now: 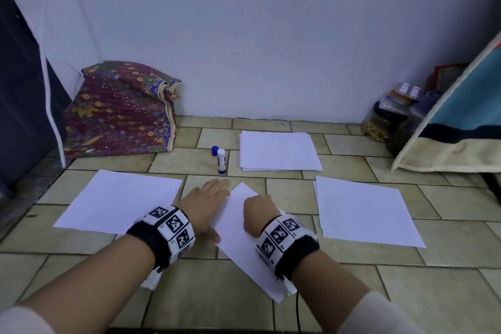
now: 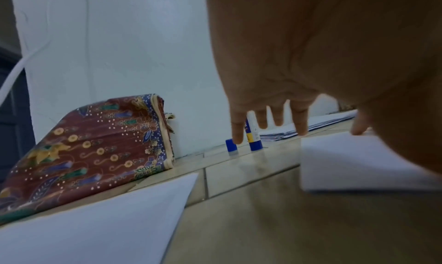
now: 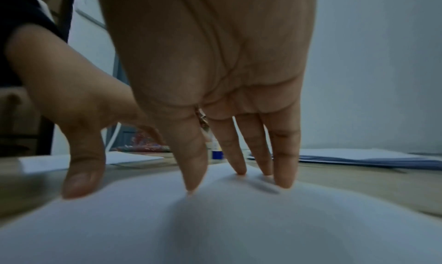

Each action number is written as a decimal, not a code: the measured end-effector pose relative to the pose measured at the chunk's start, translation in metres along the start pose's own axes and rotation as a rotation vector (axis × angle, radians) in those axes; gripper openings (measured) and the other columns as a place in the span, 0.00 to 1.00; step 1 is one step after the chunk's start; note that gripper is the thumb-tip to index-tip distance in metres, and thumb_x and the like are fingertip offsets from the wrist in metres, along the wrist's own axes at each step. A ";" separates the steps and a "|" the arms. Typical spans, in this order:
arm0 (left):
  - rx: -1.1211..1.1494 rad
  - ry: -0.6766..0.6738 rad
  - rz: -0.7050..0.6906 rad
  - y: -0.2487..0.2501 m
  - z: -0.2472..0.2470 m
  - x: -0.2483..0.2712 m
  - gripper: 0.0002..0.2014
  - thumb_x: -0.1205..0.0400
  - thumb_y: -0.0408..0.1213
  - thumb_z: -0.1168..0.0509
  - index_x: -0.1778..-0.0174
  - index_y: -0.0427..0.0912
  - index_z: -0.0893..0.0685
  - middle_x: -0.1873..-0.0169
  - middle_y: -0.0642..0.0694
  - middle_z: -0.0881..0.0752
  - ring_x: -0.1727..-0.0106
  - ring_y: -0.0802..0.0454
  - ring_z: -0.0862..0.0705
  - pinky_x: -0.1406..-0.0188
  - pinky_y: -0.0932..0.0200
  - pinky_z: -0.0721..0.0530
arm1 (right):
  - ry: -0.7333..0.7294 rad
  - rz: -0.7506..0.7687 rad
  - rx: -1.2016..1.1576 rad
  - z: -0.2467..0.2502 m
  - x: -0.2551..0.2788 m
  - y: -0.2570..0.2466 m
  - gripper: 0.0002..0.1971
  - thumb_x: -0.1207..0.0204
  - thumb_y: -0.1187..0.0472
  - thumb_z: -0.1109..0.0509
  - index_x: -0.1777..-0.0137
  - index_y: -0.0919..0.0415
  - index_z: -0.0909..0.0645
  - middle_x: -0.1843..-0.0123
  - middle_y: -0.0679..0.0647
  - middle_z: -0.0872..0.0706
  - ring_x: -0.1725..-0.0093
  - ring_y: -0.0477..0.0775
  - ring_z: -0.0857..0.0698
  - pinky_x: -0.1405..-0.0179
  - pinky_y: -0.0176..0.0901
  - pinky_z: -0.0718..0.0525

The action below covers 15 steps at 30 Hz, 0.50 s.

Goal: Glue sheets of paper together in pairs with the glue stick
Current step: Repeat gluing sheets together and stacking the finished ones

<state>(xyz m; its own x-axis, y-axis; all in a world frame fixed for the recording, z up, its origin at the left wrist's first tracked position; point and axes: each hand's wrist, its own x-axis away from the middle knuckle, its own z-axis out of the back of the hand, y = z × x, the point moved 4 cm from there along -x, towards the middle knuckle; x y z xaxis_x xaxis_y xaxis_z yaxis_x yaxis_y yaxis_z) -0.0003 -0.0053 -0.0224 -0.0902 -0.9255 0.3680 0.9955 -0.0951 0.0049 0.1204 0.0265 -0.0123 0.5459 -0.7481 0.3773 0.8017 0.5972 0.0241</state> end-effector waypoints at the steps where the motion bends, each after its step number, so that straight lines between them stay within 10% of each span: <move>1: -0.009 -0.047 -0.015 -0.001 -0.004 0.000 0.57 0.29 0.57 0.25 0.15 0.40 0.55 0.16 0.46 0.63 0.15 0.48 0.62 0.17 0.42 0.51 | -0.010 0.027 0.009 -0.001 -0.003 -0.009 0.08 0.18 0.64 0.41 0.60 0.60 0.30 0.52 0.58 0.18 0.39 0.59 0.21 0.32 0.49 0.31; 6: -0.020 -0.127 0.071 -0.006 -0.024 -0.001 0.59 0.26 0.68 0.36 0.17 0.35 0.64 0.16 0.42 0.65 0.16 0.50 0.64 0.17 0.40 0.51 | -0.096 -0.054 -0.126 -0.018 -0.021 -0.031 0.23 0.18 0.64 0.40 0.25 0.70 0.35 0.23 0.67 0.37 0.23 0.69 0.39 0.28 0.57 0.31; 15: 0.025 -0.049 0.132 -0.007 -0.017 -0.007 0.63 0.32 0.72 0.34 0.16 0.36 0.60 0.15 0.41 0.59 0.15 0.50 0.58 0.17 0.46 0.50 | -0.135 0.103 -0.170 -0.004 -0.036 -0.039 0.46 0.24 0.61 0.29 0.16 0.66 0.58 0.14 0.58 0.56 0.16 0.55 0.55 0.19 0.62 0.48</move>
<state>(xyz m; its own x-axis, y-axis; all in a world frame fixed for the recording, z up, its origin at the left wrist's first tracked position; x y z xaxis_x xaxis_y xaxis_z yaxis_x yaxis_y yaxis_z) -0.0070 -0.0041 -0.0414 0.0423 -0.9103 0.4117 0.9991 0.0359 -0.0232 0.0707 0.0286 -0.0308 0.5985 -0.6333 0.4907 0.7791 0.6027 -0.1725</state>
